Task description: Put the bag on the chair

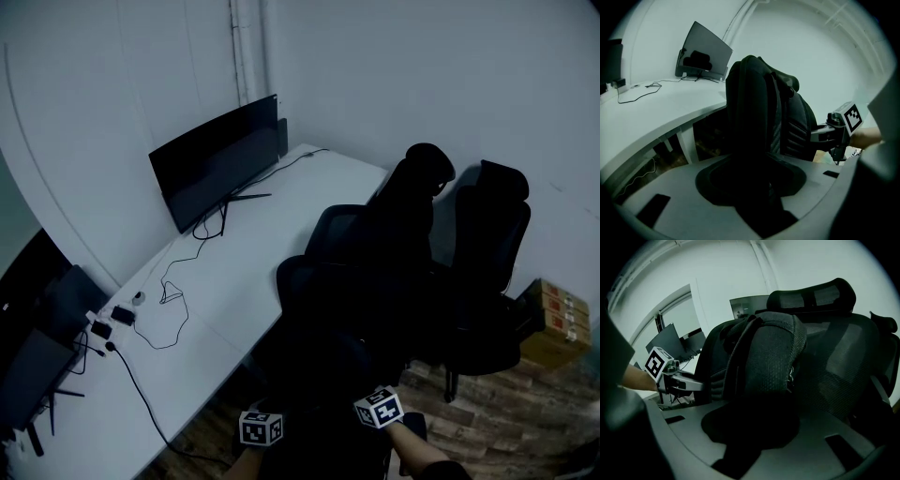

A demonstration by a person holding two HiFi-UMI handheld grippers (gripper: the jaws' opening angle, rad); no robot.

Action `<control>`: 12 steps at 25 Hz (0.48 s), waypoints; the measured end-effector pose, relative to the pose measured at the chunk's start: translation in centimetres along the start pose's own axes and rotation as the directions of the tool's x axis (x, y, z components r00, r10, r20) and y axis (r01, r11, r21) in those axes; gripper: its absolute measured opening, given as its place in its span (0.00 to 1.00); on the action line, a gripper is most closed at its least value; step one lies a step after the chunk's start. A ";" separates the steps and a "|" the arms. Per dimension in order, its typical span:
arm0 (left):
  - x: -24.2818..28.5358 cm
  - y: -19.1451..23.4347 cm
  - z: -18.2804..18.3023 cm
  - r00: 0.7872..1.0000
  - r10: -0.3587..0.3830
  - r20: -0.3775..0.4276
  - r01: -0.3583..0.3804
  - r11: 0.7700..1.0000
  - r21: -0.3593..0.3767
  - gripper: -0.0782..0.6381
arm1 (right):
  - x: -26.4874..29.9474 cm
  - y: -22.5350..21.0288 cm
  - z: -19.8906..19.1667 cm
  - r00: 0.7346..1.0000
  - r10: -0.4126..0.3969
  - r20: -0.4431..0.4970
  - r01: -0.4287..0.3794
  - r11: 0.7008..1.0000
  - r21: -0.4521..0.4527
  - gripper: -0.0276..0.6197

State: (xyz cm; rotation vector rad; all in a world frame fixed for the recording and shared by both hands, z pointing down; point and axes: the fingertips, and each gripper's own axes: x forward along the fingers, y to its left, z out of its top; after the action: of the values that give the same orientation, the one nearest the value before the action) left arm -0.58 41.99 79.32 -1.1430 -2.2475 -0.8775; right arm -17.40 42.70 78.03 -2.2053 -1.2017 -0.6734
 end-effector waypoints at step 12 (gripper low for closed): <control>4.8 2.8 0.1 0.999 0.044 -0.031 -0.045 0.999 -0.017 0.42 | 4.7 -3.8 -0.8 0.998 -0.023 -0.061 0.026 0.999 0.048 0.24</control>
State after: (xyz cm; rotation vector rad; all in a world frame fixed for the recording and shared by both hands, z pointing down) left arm -0.85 45.89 83.32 -1.1749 -2.1849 -0.8927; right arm -18.55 46.74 82.51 -2.1186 -1.2036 -0.7083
